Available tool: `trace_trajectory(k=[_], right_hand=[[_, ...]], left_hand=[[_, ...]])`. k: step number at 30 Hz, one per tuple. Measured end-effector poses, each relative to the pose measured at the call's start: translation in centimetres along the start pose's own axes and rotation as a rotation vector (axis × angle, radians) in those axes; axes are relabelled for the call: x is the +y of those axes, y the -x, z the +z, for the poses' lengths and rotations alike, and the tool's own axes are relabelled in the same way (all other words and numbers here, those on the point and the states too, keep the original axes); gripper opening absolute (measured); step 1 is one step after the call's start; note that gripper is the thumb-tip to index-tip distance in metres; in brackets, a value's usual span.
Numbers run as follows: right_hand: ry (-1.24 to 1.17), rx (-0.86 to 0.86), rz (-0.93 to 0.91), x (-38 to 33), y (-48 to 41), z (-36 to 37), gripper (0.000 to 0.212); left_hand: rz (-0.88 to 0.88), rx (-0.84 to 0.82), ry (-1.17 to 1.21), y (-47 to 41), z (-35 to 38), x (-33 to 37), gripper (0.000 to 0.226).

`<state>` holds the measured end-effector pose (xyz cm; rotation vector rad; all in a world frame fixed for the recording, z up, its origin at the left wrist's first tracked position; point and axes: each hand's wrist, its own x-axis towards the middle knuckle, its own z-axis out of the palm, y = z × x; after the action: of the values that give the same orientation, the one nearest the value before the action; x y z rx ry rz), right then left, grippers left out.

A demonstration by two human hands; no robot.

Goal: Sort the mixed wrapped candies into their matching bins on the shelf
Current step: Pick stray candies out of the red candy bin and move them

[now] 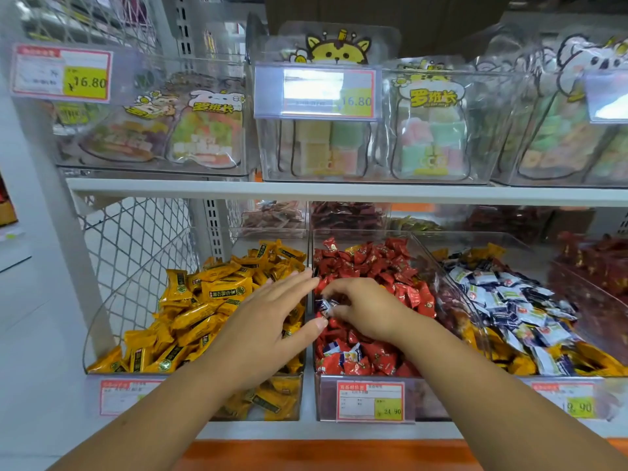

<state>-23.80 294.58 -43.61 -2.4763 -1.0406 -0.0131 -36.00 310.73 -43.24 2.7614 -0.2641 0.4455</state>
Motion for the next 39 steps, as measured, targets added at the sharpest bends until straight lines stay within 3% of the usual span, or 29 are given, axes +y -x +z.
trace_trajectory(k=[10, 18, 26, 30, 35, 37, 39], right_hand=[[-0.329, 0.004, 0.047, 0.0, 2.1, -4.8, 0.014], [-0.55, 0.055, 0.167, 0.9, 4.0, -5.7, 0.02], [-0.158, 0.508, 0.192, 4.0, 5.8, -10.6, 0.019], [-0.17, 0.603, 0.271, 7.5, 7.8, -11.9, 0.02], [-0.023, 0.402, 0.39, 8.2, 8.9, -12.2, 0.029], [0.003, 0.385, 0.309, 5.9, 8.6, -12.6, 0.025], [-0.062, 0.253, 0.212, 3.0, 8.1, -12.4, 0.022]], left_hand=[[-0.008, 0.001, 0.011, 0.1, -0.2, 0.3, 0.066], [-0.007, 0.067, 0.012, -0.3, 0.3, -0.1, 0.076], [-0.024, 0.132, 0.044, -1.3, 1.0, 0.1, 0.078], [-0.021, 0.133, 0.06, -1.5, 1.3, -0.2, 0.078], [-0.015, 0.142, 0.071, -1.5, 1.5, -0.3, 0.076], [-0.013, 0.137, 0.082, -1.5, 1.4, -0.3, 0.076], [-0.011, 0.13, 0.092, -1.5, 1.4, -0.3, 0.076]])
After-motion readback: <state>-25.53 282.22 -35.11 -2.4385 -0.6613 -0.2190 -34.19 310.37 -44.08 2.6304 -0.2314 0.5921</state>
